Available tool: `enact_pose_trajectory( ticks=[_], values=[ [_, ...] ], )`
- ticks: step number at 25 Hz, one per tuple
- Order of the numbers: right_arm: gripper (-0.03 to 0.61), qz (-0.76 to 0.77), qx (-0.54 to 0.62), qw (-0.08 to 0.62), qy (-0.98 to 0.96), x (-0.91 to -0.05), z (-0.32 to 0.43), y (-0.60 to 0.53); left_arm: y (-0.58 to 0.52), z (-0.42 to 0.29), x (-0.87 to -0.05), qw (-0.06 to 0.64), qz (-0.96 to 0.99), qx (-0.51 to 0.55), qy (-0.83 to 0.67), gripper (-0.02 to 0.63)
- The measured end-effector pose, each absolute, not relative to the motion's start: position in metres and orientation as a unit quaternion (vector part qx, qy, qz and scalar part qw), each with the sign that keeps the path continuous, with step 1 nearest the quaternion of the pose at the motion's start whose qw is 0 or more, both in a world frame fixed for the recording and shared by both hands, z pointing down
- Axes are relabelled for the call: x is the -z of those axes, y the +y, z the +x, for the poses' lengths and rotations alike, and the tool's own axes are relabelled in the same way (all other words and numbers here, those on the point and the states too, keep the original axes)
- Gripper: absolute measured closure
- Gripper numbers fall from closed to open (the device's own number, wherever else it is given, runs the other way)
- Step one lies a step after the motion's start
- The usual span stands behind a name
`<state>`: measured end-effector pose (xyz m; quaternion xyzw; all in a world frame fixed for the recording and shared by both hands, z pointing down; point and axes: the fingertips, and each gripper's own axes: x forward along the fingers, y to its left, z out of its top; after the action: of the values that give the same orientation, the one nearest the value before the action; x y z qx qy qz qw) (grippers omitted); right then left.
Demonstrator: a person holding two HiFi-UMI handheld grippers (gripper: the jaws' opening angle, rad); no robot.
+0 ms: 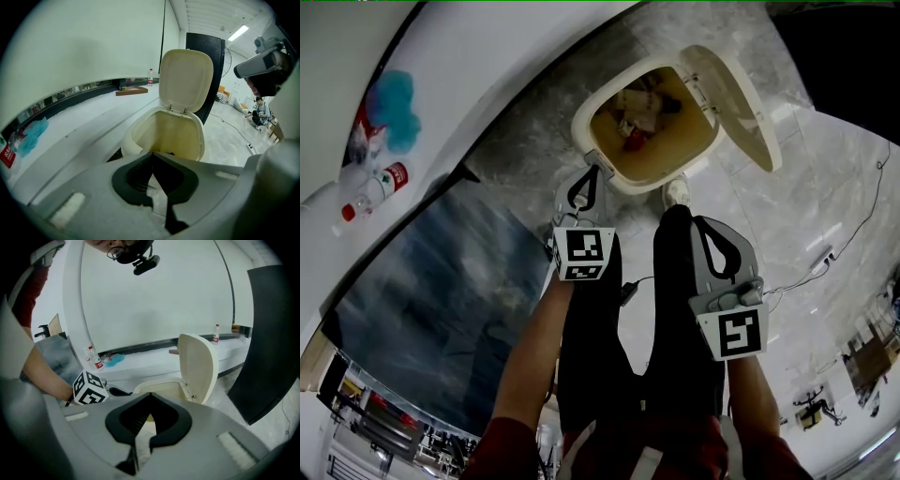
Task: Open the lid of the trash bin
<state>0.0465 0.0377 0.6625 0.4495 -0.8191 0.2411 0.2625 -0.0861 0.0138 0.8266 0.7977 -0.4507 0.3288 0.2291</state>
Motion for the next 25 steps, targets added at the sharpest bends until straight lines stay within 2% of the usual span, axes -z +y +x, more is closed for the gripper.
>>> enact_pose_trajectory(
  ticks=[9,14,25],
  values=[
    [0.578,0.442,-0.215,0.246,-0.835,-0.620,0.039,0.024,0.022,-0.092,-0.773,0.222,0.801,-0.312,-0.460,0.609],
    [0.578,0.440,-0.194,0.236,-0.844,-0.580,0.040,0.015,0.021,-0.099,-0.711,0.224,0.797,-0.285,-0.483,0.609],
    [0.578,0.439,-0.146,0.223,-0.858,-0.476,0.051,0.006,0.010,-0.101,-0.559,0.182,0.790,-0.238,-0.535,0.609]
  ],
)
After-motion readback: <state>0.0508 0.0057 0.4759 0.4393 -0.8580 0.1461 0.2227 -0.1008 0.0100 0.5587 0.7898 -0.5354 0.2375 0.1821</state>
